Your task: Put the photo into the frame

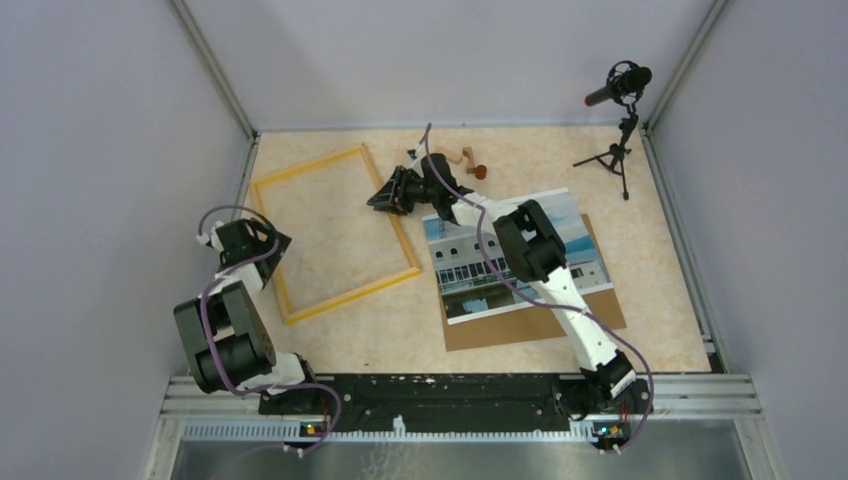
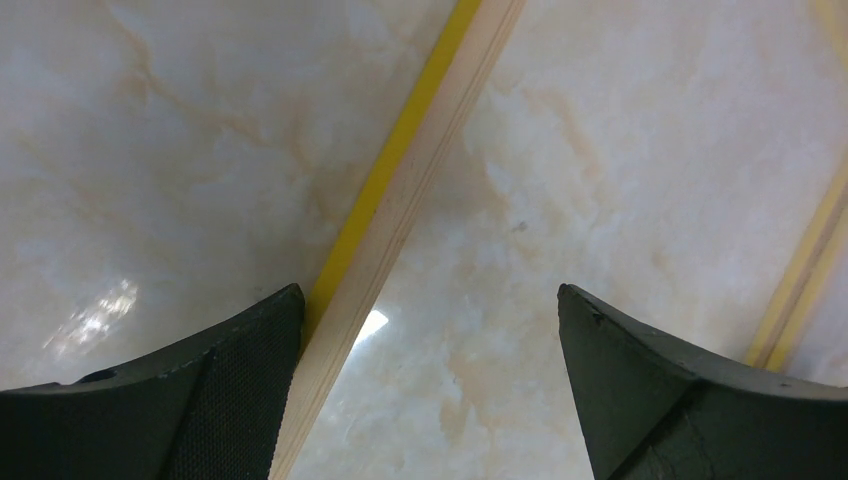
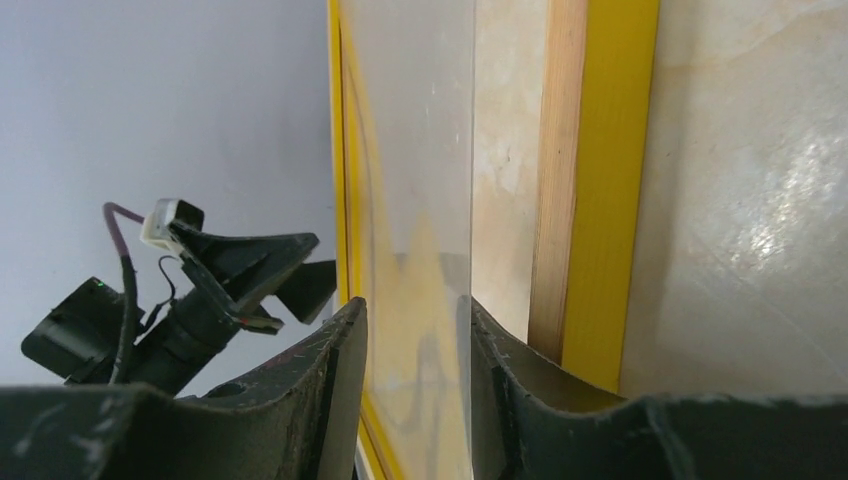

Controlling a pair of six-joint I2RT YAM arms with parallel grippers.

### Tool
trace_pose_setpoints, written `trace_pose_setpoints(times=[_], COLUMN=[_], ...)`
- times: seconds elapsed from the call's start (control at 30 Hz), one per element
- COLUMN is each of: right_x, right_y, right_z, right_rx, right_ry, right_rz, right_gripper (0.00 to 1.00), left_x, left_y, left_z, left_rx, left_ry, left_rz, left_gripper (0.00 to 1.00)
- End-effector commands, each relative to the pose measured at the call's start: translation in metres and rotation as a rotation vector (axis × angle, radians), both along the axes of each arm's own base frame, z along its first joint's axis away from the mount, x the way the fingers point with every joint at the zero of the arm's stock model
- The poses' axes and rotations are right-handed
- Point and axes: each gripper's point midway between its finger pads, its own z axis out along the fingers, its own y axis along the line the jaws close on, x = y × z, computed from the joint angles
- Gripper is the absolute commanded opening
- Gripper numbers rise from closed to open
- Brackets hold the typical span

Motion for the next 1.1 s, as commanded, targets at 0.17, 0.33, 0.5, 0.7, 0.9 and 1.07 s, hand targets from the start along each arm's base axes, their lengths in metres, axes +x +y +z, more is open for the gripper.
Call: trace_pose_setpoints(times=[0.17, 0.33, 0.5, 0.7, 0.9, 1.07], right_x=[-0.02, -0.026, -0.03, -0.036, -0.032, -0.033], right_y=[0.035, 0.033, 0.025, 0.018, 0.016, 0.017], right_z=[0.065, 0.079, 0.099, 0.107, 0.092, 0.071], right_rx=[0.105, 0.176, 0.265, 0.352, 0.339, 0.288], right_ry=[-0.034, 0.004, 0.054, 0.116, 0.155, 0.16], right_rz=[0.085, 0.12, 0.172, 0.215, 0.197, 0.198], right_gripper=[0.2, 0.02, 0.0, 0.0, 0.0, 0.0], left_x=[0.005, 0.006, 0.008, 0.012, 0.014, 0.015], left_y=[-0.015, -0.013, -0.012, -0.016, -0.019, -0.017], left_z=[-0.009, -0.001, 0.005, 0.013, 0.023, 0.028], left_rx=[-0.134, -0.11, -0.096, -0.097, -0.089, -0.068], left_ry=[-0.05, -0.064, -0.077, -0.11, -0.129, -0.13], left_rz=[-0.028, -0.039, -0.044, -0.078, -0.114, -0.121], left_gripper=[0.98, 0.98, 0.98, 0.98, 0.98, 0.98])
